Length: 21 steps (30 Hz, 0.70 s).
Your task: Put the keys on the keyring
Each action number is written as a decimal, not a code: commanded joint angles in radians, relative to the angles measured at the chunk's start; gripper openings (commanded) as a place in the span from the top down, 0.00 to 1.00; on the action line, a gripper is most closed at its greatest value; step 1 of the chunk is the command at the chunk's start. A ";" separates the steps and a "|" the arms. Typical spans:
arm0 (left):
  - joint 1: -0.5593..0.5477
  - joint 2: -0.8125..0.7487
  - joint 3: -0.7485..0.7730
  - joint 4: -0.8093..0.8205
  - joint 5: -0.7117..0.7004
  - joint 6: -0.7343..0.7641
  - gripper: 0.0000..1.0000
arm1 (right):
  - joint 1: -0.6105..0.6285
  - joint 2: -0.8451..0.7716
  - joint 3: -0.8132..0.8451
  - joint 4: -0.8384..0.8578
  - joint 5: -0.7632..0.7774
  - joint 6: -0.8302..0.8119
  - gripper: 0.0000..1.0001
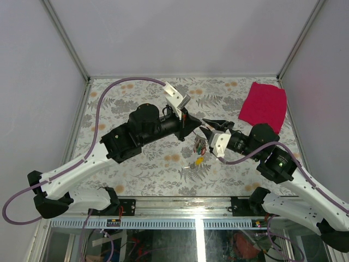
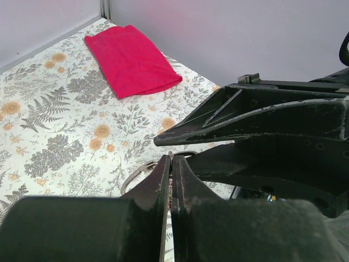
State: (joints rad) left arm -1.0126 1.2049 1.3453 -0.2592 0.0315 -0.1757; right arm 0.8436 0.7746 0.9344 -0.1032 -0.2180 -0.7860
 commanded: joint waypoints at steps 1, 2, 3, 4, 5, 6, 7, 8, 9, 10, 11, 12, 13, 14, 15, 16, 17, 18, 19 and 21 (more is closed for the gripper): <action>0.001 -0.012 0.030 0.123 -0.011 -0.029 1.00 | 0.003 0.007 -0.011 0.106 0.009 0.017 0.62; 0.000 -0.013 0.028 0.123 -0.010 -0.030 1.00 | 0.002 0.009 -0.012 0.113 0.008 0.021 0.62; 0.001 -0.013 0.028 0.122 -0.010 -0.030 1.00 | 0.003 0.010 -0.011 0.118 0.006 0.026 0.63; 0.000 -0.012 0.028 0.121 -0.010 -0.030 1.00 | 0.003 0.012 -0.013 0.120 0.005 0.029 0.65; 0.000 -0.012 0.028 0.121 -0.010 -0.030 1.00 | 0.002 0.014 -0.012 0.121 0.004 0.031 0.66; 0.000 -0.012 0.028 0.121 -0.010 -0.030 1.00 | 0.002 0.015 -0.010 0.121 0.004 0.032 0.68; 0.000 -0.013 0.028 0.120 -0.011 -0.030 1.00 | 0.003 0.015 -0.011 0.120 0.004 0.033 0.69; 0.000 -0.012 0.028 0.120 -0.011 -0.029 1.00 | 0.002 0.016 -0.011 0.120 0.003 0.034 0.70; 0.001 -0.013 0.029 0.119 -0.011 -0.028 1.00 | 0.003 0.014 -0.012 0.121 0.003 0.035 0.71; 0.000 -0.014 0.030 0.118 -0.012 -0.027 1.00 | 0.003 0.013 -0.013 0.121 0.004 0.036 0.72; 0.002 -0.014 0.030 0.117 -0.012 -0.027 1.00 | 0.002 0.012 -0.013 0.121 0.005 0.036 0.73; 0.002 -0.013 0.029 0.117 -0.012 -0.025 1.00 | 0.003 0.011 -0.013 0.121 0.005 0.037 0.74; 0.000 -0.013 0.029 0.117 -0.010 -0.025 1.00 | 0.003 0.010 -0.014 0.121 0.006 0.038 0.75; 0.001 -0.013 0.030 0.115 -0.009 -0.024 1.00 | 0.003 0.010 -0.015 0.121 0.007 0.038 0.76; 0.001 -0.013 0.029 0.115 -0.009 -0.024 1.00 | 0.003 0.009 -0.014 0.121 0.006 0.039 0.77; 0.001 -0.013 0.029 0.115 -0.007 -0.023 1.00 | 0.002 0.008 -0.014 0.120 0.006 0.041 0.77; 0.000 -0.013 0.030 0.115 -0.006 -0.022 1.00 | 0.003 0.007 -0.014 0.121 0.006 0.043 0.77; 0.001 -0.012 0.030 0.115 -0.004 -0.021 1.00 | 0.003 0.007 -0.014 0.122 0.006 0.044 0.77; 0.000 -0.012 0.030 0.114 -0.004 -0.020 1.00 | 0.003 0.006 -0.013 0.122 0.006 0.045 0.77; 0.001 -0.012 0.029 0.111 -0.005 -0.018 1.00 | 0.002 0.005 -0.016 0.125 0.006 0.047 0.77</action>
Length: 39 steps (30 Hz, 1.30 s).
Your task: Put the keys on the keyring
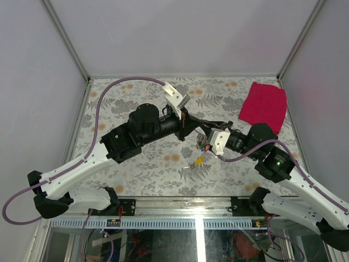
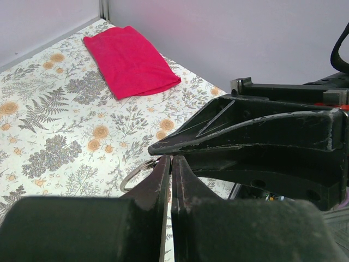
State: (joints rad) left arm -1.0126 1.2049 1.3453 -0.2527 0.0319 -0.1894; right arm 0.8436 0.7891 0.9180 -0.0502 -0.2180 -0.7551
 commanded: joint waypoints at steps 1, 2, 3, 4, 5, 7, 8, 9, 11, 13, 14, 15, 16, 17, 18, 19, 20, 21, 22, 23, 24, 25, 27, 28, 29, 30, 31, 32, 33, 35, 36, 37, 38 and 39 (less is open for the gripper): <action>0.000 -0.013 0.029 0.105 -0.004 -0.004 1.00 | 0.002 -0.010 0.000 0.075 0.006 0.020 0.76; -0.001 -0.012 0.030 0.104 0.000 -0.004 1.00 | 0.003 -0.013 -0.003 0.078 0.006 0.021 0.75; 0.001 -0.012 0.030 0.104 0.002 -0.003 1.00 | 0.003 -0.013 -0.004 0.081 0.005 0.022 0.73; 0.001 -0.013 0.030 0.103 0.004 -0.002 1.00 | 0.003 -0.015 -0.006 0.085 0.004 0.024 0.73; 0.000 -0.011 0.031 0.102 0.006 -0.001 1.00 | 0.003 -0.016 -0.007 0.090 0.003 0.026 0.72; 0.001 -0.010 0.036 0.097 0.011 0.001 1.00 | 0.003 -0.015 -0.007 0.092 0.000 0.030 0.72; 0.000 -0.009 0.037 0.094 0.012 0.003 1.00 | 0.002 -0.014 -0.007 0.092 0.000 0.030 0.72; 0.000 -0.010 0.038 0.092 0.013 0.005 1.00 | 0.003 -0.014 -0.006 0.092 0.000 0.031 0.72; 0.000 -0.010 0.036 0.089 0.012 0.008 1.00 | 0.003 -0.016 -0.005 0.094 0.000 0.032 0.73; 0.000 -0.012 0.034 0.087 0.009 0.011 1.00 | 0.003 -0.017 -0.007 0.098 0.000 0.036 0.75; 0.001 -0.012 0.035 0.086 0.008 0.013 1.00 | 0.003 -0.017 -0.006 0.101 0.002 0.036 0.75; 0.000 -0.012 0.035 0.086 0.008 0.014 1.00 | 0.003 -0.017 -0.007 0.104 0.003 0.040 0.76; -0.001 -0.013 0.035 0.086 0.007 0.016 1.00 | 0.003 -0.017 -0.006 0.106 0.003 0.043 0.77; 0.000 -0.013 0.034 0.086 0.007 0.016 1.00 | 0.003 -0.017 -0.007 0.108 0.003 0.046 0.78; 0.002 -0.013 0.034 0.086 0.005 0.016 1.00 | 0.003 -0.017 -0.006 0.111 0.002 0.048 0.78; 0.001 -0.012 0.034 0.086 0.006 0.017 1.00 | 0.003 -0.016 -0.005 0.111 0.000 0.052 0.80; 0.000 -0.012 0.035 0.086 0.006 0.018 1.00 | 0.003 -0.016 -0.005 0.112 -0.002 0.054 0.81; 0.002 -0.012 0.035 0.086 0.006 0.019 1.00 | 0.003 -0.016 -0.003 0.112 -0.003 0.057 0.81; 0.002 -0.013 0.034 0.086 0.005 0.019 1.00 | 0.003 -0.016 -0.003 0.112 -0.004 0.058 0.81; 0.001 -0.013 0.034 0.084 0.006 0.019 1.00 | 0.003 -0.016 -0.004 0.113 -0.005 0.060 0.81; 0.001 -0.013 0.032 0.084 0.004 0.020 1.00 | 0.002 -0.016 -0.003 0.114 -0.006 0.060 0.81; 0.002 -0.014 0.031 0.084 0.003 0.021 1.00 | 0.003 -0.016 -0.004 0.116 -0.006 0.062 0.80; 0.002 -0.015 0.030 0.083 0.003 0.021 1.00 | 0.003 -0.016 -0.005 0.118 -0.007 0.062 0.79; 0.001 -0.017 0.029 0.085 0.003 0.021 1.00 | 0.003 -0.016 -0.005 0.118 -0.009 0.064 0.78; 0.002 -0.017 0.030 0.085 0.003 0.021 1.00 | 0.003 -0.016 -0.005 0.119 -0.010 0.065 0.77; 0.001 -0.018 0.029 0.084 0.003 0.020 1.00 | 0.003 -0.017 -0.005 0.120 -0.010 0.065 0.76; 0.001 -0.018 0.030 0.084 0.003 0.021 1.00 | 0.002 -0.018 -0.005 0.121 -0.012 0.066 0.76; 0.001 -0.016 0.029 0.084 0.003 0.021 1.00 | 0.002 -0.019 -0.005 0.121 -0.012 0.068 0.76; 0.001 -0.016 0.029 0.083 0.003 0.021 1.00 | 0.003 -0.020 -0.005 0.121 -0.013 0.070 0.76; 0.002 -0.017 0.028 0.084 0.003 0.021 1.00 | 0.003 -0.022 -0.005 0.122 -0.014 0.071 0.77; 0.002 -0.017 0.028 0.084 0.003 0.021 1.00 | 0.002 -0.022 -0.006 0.121 -0.014 0.073 0.77; 0.001 -0.016 0.028 0.084 0.003 0.022 1.00 | 0.003 -0.023 -0.006 0.122 -0.014 0.073 0.77; 0.001 -0.017 0.028 0.084 0.005 0.021 1.00 | 0.003 -0.025 -0.007 0.123 -0.014 0.075 0.77; 0.000 -0.016 0.028 0.084 0.005 0.021 1.00 | 0.003 -0.026 -0.007 0.124 -0.014 0.077 0.78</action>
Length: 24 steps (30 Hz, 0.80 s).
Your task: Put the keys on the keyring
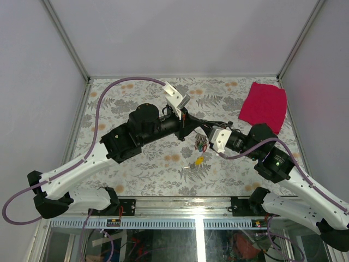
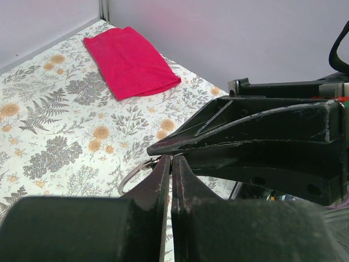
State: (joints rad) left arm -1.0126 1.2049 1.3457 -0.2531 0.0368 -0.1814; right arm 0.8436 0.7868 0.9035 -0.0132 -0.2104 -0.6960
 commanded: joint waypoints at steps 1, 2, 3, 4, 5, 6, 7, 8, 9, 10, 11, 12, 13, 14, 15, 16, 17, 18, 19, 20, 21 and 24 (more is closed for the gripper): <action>0.003 -0.016 0.027 0.084 0.000 0.013 1.00 | 0.003 -0.023 0.006 0.087 -0.022 0.018 0.79; 0.002 -0.015 0.028 0.085 0.001 0.013 1.00 | 0.002 -0.025 0.006 0.087 -0.021 0.018 0.81; 0.002 -0.016 0.028 0.085 0.001 0.013 1.00 | 0.003 -0.026 0.006 0.088 -0.021 0.020 0.82; 0.002 -0.016 0.028 0.086 0.001 0.013 1.00 | 0.003 -0.027 0.006 0.088 -0.021 0.023 0.84; 0.001 -0.016 0.028 0.086 0.003 0.013 1.00 | 0.003 -0.027 0.006 0.089 -0.021 0.025 0.86; 0.001 -0.015 0.026 0.086 0.005 0.014 1.00 | 0.003 -0.029 0.006 0.090 -0.023 0.029 0.87; 0.000 -0.016 0.025 0.086 0.007 0.015 1.00 | 0.002 -0.029 0.005 0.091 -0.023 0.035 0.88; 0.002 -0.016 0.023 0.087 0.007 0.016 1.00 | 0.003 -0.031 0.005 0.094 -0.023 0.039 0.89; 0.003 -0.017 0.022 0.089 0.006 0.016 1.00 | 0.002 -0.032 0.003 0.097 -0.024 0.045 0.90; 0.002 -0.018 0.022 0.089 0.007 0.016 1.00 | 0.003 -0.034 0.001 0.102 -0.025 0.049 0.91; 0.001 -0.018 0.020 0.089 0.008 0.016 1.00 | 0.003 -0.036 0.001 0.105 -0.028 0.053 0.91; 0.001 -0.017 0.020 0.089 0.009 0.016 1.00 | 0.003 -0.037 0.000 0.107 -0.031 0.056 0.88; 0.001 -0.017 0.020 0.089 0.011 0.016 1.00 | 0.003 -0.039 -0.003 0.110 -0.032 0.055 0.84; 0.002 -0.019 0.020 0.090 0.010 0.014 1.00 | 0.003 -0.039 -0.004 0.113 -0.033 0.058 0.80; 0.003 -0.019 0.020 0.090 0.011 0.014 1.00 | 0.003 -0.040 -0.006 0.117 -0.033 0.059 0.78; 0.001 -0.019 0.020 0.091 0.012 0.014 1.00 | 0.003 -0.041 -0.006 0.119 -0.033 0.058 0.77; 0.001 -0.019 0.021 0.090 0.013 0.014 1.00 | 0.003 -0.041 -0.007 0.120 -0.034 0.058 0.76; 0.000 -0.019 0.022 0.089 0.014 0.014 1.00 | 0.003 -0.041 -0.007 0.122 -0.035 0.060 0.75; 0.001 -0.019 0.023 0.090 0.014 0.014 1.00 | 0.003 -0.040 -0.007 0.124 -0.036 0.062 0.74; 0.000 -0.018 0.021 0.089 0.014 0.014 1.00 | 0.003 -0.040 -0.009 0.125 -0.037 0.063 0.73; 0.001 -0.016 0.023 0.089 0.015 0.014 1.00 | 0.003 -0.041 -0.009 0.126 -0.038 0.064 0.72; 0.001 -0.017 0.024 0.087 0.015 0.015 1.00 | 0.003 -0.043 -0.011 0.130 -0.038 0.065 0.71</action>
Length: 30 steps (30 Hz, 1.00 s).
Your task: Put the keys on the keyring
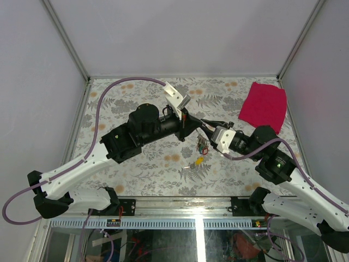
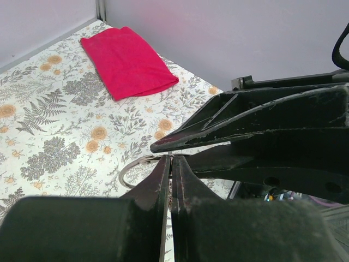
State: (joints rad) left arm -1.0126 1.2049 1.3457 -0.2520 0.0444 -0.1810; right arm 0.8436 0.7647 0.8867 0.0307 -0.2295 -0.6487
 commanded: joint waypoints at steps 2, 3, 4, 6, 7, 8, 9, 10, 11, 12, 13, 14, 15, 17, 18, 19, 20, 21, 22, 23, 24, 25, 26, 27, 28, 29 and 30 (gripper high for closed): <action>0.002 -0.017 0.023 0.086 0.008 0.014 1.00 | 0.003 -0.020 0.006 0.085 -0.019 0.018 0.73; 0.002 -0.017 0.024 0.087 0.007 0.015 1.00 | 0.003 -0.019 0.006 0.083 -0.018 0.018 0.75; 0.001 -0.018 0.025 0.088 0.007 0.015 1.00 | 0.003 -0.019 0.006 0.081 -0.017 0.017 0.76; 0.002 -0.016 0.025 0.089 0.007 0.015 1.00 | 0.003 -0.016 0.006 0.074 -0.013 0.009 0.75; 0.003 -0.018 0.024 0.090 0.005 0.015 1.00 | 0.003 -0.014 0.007 0.065 -0.012 0.005 0.72; 0.002 -0.019 0.025 0.091 0.006 0.015 1.00 | 0.003 -0.012 0.008 0.057 -0.009 -0.001 0.69; 0.002 -0.018 0.025 0.091 0.006 0.015 1.00 | 0.003 -0.009 0.009 0.051 -0.005 -0.004 0.66; 0.001 -0.021 0.026 0.091 0.006 0.016 1.00 | 0.002 -0.007 0.008 0.046 -0.002 -0.008 0.64; 0.002 -0.020 0.026 0.091 0.006 0.016 1.00 | 0.002 -0.004 0.007 0.041 0.001 -0.015 0.63; 0.002 -0.020 0.026 0.091 0.005 0.017 1.00 | 0.003 -0.002 0.008 0.034 0.003 -0.020 0.63; 0.001 -0.021 0.026 0.090 0.006 0.017 1.00 | 0.003 0.001 0.009 0.031 0.006 -0.023 0.63; 0.003 -0.020 0.026 0.089 0.006 0.017 1.00 | 0.003 0.003 0.009 0.029 0.008 -0.025 0.63; 0.001 -0.020 0.024 0.089 0.007 0.017 1.00 | 0.003 0.005 0.010 0.028 0.008 -0.027 0.65; 0.001 -0.020 0.026 0.089 0.005 0.017 1.00 | 0.002 0.007 0.009 0.030 0.009 -0.027 0.70; 0.002 -0.020 0.026 0.089 0.004 0.018 1.00 | 0.003 0.008 0.010 0.031 0.011 -0.028 0.73; 0.002 -0.021 0.026 0.089 0.004 0.018 1.00 | 0.003 0.008 0.009 0.031 0.012 -0.029 0.75; 0.001 -0.021 0.026 0.089 0.005 0.018 1.00 | 0.003 0.009 0.009 0.031 0.013 -0.028 0.76; 0.001 -0.021 0.026 0.089 0.005 0.018 1.00 | 0.003 0.008 0.009 0.032 0.013 -0.029 0.78; 0.002 -0.021 0.027 0.089 0.004 0.020 1.00 | 0.003 0.010 0.009 0.031 0.013 -0.030 0.78; 0.001 -0.019 0.028 0.089 0.004 0.020 1.00 | 0.003 0.010 0.009 0.031 0.014 -0.031 0.79; 0.002 -0.019 0.028 0.089 0.003 0.020 1.00 | 0.003 0.011 0.009 0.031 0.015 -0.032 0.78; 0.001 -0.019 0.029 0.088 0.003 0.021 1.00 | 0.003 0.010 0.008 0.031 0.016 -0.033 0.77; 0.002 -0.019 0.030 0.088 0.003 0.021 1.00 | 0.003 0.010 0.008 0.031 0.016 -0.035 0.75; 0.002 -0.019 0.030 0.087 0.002 0.023 1.00 | 0.003 0.010 0.008 0.032 0.017 -0.036 0.72; 0.002 -0.019 0.030 0.086 0.002 0.023 1.00 | 0.003 0.010 0.008 0.030 0.017 -0.038 0.70; 0.001 -0.019 0.032 0.086 0.002 0.023 1.00 | 0.002 0.010 0.008 0.029 0.019 -0.038 0.68; 0.002 -0.019 0.033 0.086 0.002 0.024 1.00 | 0.002 0.009 0.008 0.028 0.020 -0.041 0.67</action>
State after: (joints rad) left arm -1.0126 1.2049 1.3457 -0.2462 0.0441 -0.1730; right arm 0.8436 0.7723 0.8864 0.0330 -0.2245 -0.6777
